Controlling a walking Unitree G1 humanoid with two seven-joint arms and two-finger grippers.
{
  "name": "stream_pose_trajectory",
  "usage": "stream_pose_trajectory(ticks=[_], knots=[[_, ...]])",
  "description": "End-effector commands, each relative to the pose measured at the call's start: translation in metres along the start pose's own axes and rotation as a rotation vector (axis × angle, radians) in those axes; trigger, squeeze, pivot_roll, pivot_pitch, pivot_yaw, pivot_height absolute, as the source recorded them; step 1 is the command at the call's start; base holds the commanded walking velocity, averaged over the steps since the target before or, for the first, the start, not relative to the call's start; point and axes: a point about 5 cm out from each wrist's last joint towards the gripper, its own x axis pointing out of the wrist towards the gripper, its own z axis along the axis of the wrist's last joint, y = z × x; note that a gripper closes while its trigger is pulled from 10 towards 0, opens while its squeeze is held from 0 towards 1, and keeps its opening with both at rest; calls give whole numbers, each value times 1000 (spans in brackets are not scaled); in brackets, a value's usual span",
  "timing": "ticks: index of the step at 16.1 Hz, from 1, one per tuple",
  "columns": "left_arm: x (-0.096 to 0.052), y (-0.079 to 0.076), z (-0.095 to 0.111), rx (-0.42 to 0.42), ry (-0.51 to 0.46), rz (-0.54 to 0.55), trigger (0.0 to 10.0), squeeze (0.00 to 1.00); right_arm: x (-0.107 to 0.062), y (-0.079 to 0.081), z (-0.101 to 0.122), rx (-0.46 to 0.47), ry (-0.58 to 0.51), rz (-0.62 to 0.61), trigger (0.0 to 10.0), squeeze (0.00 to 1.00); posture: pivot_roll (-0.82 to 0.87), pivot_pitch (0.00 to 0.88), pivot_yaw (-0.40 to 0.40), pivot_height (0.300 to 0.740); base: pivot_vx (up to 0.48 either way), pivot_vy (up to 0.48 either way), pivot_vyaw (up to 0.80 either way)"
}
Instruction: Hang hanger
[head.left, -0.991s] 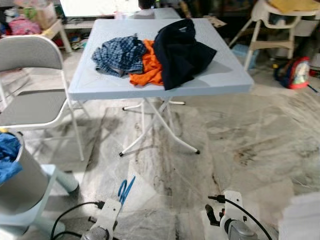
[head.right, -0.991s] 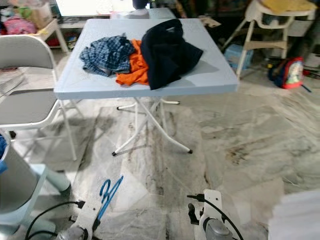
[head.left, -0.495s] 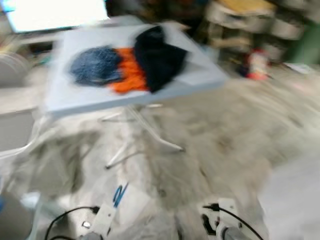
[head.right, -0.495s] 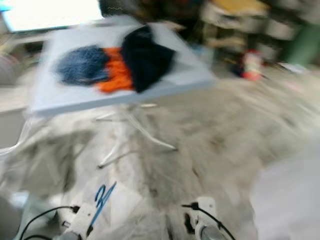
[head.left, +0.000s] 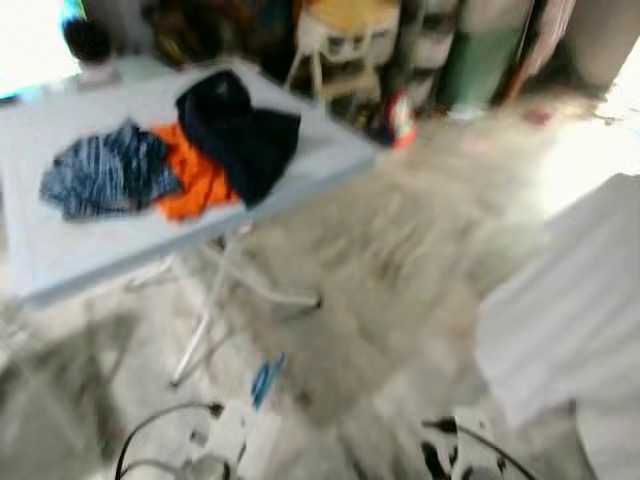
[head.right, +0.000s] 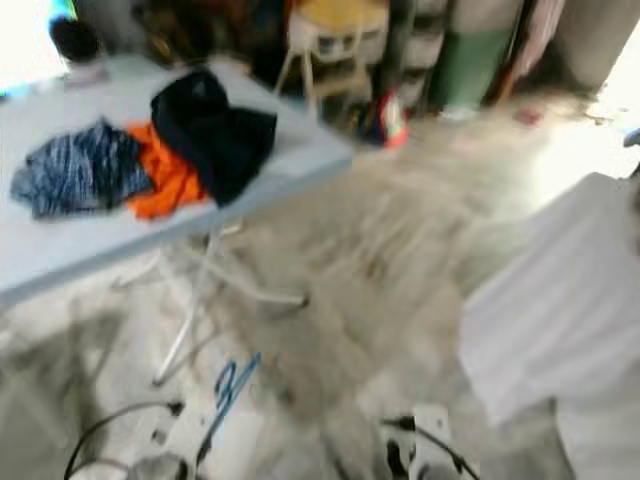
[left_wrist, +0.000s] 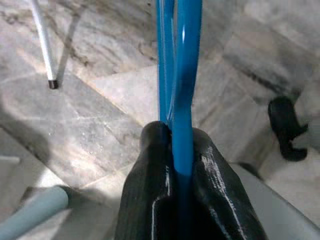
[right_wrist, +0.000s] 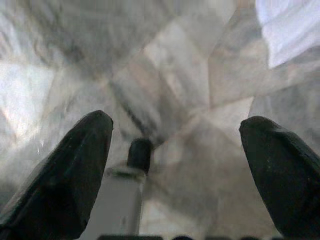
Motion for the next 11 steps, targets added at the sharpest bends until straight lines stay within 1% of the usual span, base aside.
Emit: stream_pose_trajectory(ticks=[1,7,8,11], knots=[[-3,9,-10,12,35,28,10000,0,0,9,-4,6,10,22,10000,0,103,66,22,740,0,360,-800],[-3,8,-11,26,36,32,10000,0,-1,8,-6,-3,16,22,10000,0,107,66,13,740,0,349,-800],[-3,8,-11,34,34,34,10000,0,-1,8,-5,-7,15,24,10000,0,108,67,13,740,0,0,-438],[-3,9,-10,45,20,36,10000,0,0,8,-5,-24,14,30,10000,0,110,68,8,740,0,0,0]])
